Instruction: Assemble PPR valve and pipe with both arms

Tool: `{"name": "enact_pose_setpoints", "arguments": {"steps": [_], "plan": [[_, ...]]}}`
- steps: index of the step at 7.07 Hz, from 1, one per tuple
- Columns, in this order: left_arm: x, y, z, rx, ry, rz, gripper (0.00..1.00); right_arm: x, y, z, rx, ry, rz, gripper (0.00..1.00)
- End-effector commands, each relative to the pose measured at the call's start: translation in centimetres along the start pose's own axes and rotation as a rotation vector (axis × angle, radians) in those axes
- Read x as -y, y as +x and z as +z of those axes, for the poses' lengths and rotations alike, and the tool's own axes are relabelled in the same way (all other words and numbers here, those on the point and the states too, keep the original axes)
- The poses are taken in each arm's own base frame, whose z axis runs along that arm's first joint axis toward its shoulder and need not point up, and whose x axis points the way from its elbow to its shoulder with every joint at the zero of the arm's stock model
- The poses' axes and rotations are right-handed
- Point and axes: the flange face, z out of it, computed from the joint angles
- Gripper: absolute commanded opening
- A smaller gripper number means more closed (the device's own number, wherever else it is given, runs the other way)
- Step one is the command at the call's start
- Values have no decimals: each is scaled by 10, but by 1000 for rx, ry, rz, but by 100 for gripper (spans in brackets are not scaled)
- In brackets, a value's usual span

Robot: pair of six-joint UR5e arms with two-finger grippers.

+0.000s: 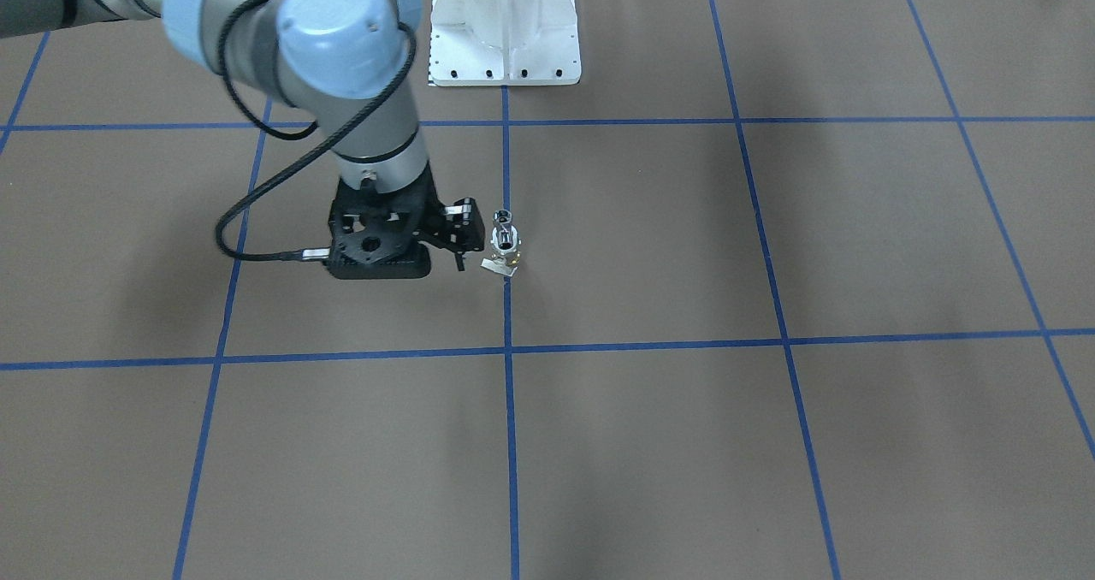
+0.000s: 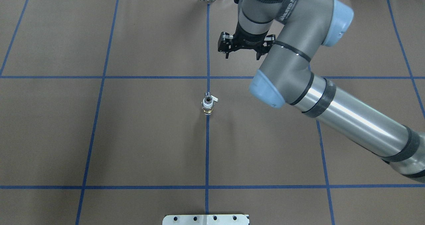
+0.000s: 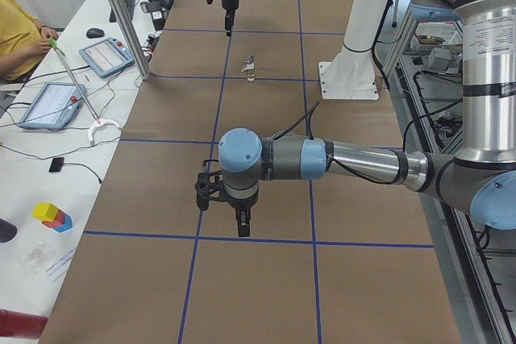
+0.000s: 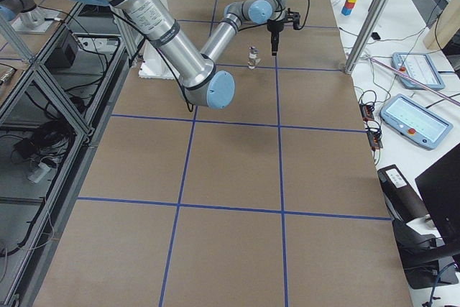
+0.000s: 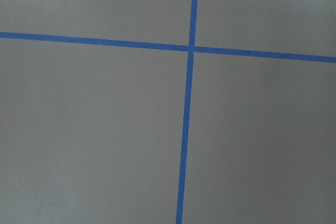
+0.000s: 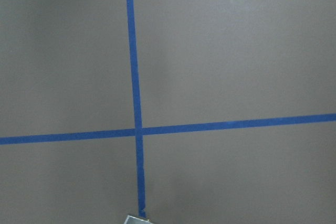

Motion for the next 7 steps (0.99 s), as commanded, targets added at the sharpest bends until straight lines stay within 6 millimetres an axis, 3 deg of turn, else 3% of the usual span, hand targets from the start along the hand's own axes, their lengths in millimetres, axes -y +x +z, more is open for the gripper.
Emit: {"name": "enact_pose_setpoints", "arguments": {"steps": [1,3,4,5,6,7], "plan": [[1,-3,0,32,48,46,100,40,139,-16,-35,-4,-157,99],[-2,-13,3,110,54,123,100,56,282,-20,-89,-36,-286,99],[-2,-14,4,107,50,120,100,47,349,-15,-93,-74,-328,99],[-1,-15,6,111,50,122,100,28,407,-8,-94,-111,-349,99],[-1,-16,6,105,49,119,100,21,451,-16,-103,-117,-391,99],[0,-18,9,107,47,121,100,2,499,-12,-117,-143,-363,99]]}}
